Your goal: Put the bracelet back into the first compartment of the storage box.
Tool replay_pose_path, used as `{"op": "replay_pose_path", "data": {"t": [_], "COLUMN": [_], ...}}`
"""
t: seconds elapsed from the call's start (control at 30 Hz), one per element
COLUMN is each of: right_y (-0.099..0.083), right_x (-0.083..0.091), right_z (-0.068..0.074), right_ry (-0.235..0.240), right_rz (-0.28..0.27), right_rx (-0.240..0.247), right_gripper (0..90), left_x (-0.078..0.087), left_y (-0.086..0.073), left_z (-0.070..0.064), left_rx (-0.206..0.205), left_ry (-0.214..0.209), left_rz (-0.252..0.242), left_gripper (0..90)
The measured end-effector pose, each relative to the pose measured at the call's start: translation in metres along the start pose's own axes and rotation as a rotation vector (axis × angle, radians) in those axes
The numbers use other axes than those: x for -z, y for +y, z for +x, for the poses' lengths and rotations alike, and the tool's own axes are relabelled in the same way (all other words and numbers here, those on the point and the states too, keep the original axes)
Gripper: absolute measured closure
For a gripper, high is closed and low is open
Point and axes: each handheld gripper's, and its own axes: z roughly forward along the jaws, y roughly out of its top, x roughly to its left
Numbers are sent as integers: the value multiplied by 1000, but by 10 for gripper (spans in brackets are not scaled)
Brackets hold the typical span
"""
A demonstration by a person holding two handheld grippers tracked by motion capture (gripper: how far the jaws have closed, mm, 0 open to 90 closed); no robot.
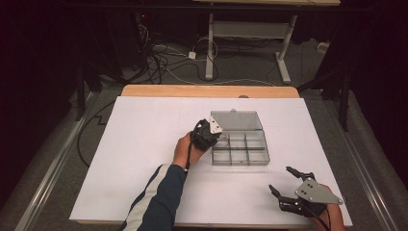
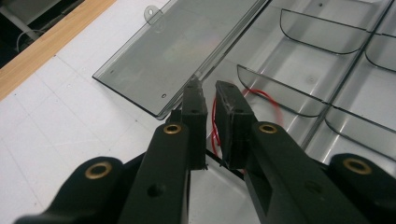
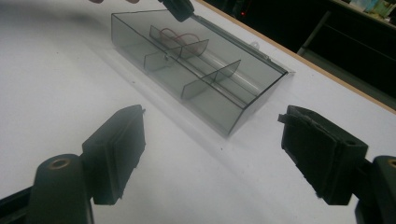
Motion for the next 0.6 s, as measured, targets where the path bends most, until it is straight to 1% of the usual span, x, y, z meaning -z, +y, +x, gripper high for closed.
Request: {"op": "replay_pose_path", "data": {"t": [0.1,0.2,0.27,0.3,0.4,0.5,0.6], "right_y": [0,0,0,0,0,0,-1], "right_x": [0,-1,-1,-1,0,0,0], "right_z": [-1,0,0,0,0,0,0], "right_ry": [1,4,5,5,3,4,4], "right_rz": [2,4,3,3,4,2,4], "right_rx": [-4,1,1,1,-3,0,-1], "right_gripper": [217,217,217,217,217,217,217], "left_x": [1,2,2,3,5,6,9], "left_y": [0,1,1,1,1,1,1], "left_z": [0,0,0,0,0,1,2], "left_rx": [7,1,7,4,3,7,11], "left_ry": [3,0,-4,-2,1,-6,-1], "left_rz": [-16,-14,-19,-22,-23,-20,-33], "left_gripper": [801,802,802,802,802,802,802]}}
